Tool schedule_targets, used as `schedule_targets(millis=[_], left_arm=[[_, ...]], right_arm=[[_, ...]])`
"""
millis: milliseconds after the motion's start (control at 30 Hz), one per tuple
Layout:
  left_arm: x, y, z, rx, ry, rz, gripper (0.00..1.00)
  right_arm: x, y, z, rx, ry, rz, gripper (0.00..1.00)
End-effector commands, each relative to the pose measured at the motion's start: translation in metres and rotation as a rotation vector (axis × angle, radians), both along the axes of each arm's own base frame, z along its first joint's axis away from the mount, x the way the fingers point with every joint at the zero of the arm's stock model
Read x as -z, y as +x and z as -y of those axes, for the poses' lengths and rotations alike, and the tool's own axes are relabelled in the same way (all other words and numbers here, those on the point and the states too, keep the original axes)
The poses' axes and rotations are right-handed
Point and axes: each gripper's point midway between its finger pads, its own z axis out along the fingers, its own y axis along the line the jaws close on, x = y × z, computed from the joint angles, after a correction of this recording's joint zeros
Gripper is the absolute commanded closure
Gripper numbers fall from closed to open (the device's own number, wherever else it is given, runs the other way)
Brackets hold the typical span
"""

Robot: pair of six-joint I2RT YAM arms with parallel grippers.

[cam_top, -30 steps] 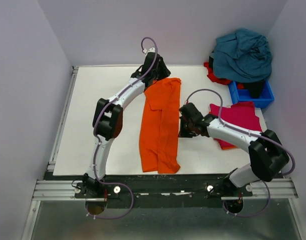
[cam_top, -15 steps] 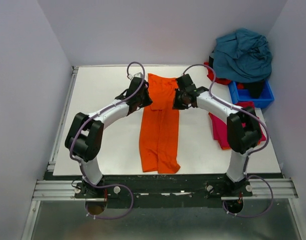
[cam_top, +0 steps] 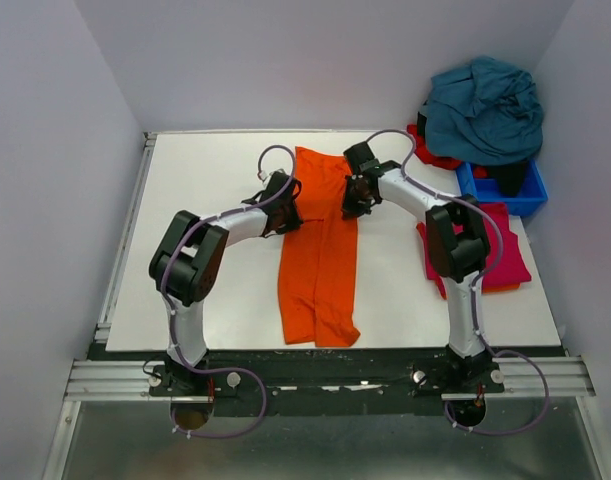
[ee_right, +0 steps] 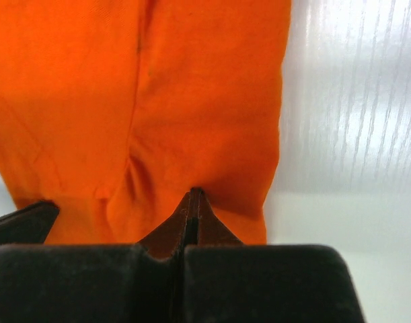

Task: Fold and stack the t-shirts
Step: Rotate the tshirt 90 degrees

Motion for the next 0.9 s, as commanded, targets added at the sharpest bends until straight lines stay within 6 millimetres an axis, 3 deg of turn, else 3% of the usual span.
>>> schedule_targets(millis=[0, 267, 533, 633, 733, 867], left_arm=[[0.019, 0.001, -0.003, -0.036, 0.001, -0.039, 1.00], [0.042, 0.007, 0.000, -0.064, 0.010, -0.088, 1.00], [0.049, 0.024, -0.002, -0.085, 0.006, -0.093, 1.00], [0.032, 0.026, 0.002, -0.041, -0.009, -0.046, 1.00], [-0.008, 0.026, 0.001, -0.007, -0.032, 0.061, 0.97], [-0.052, 0.014, -0.011, 0.012, -0.012, 0.126, 0.87]], right_arm=[[0.014, 0.005, 0.012, 0.037, 0.004, -0.082, 0.99], [0.034, 0.023, 0.023, 0.085, -0.031, -0.155, 0.99], [0.026, 0.043, 0.020, 0.066, 0.034, -0.116, 0.99], [0.000, 0.052, 0.007, -0.052, 0.092, -0.034, 0.91], [-0.047, 0.054, 0.010, -0.075, 0.098, 0.088, 0.82], [-0.086, 0.021, 0.016, -0.095, 0.161, 0.186, 0.67]])
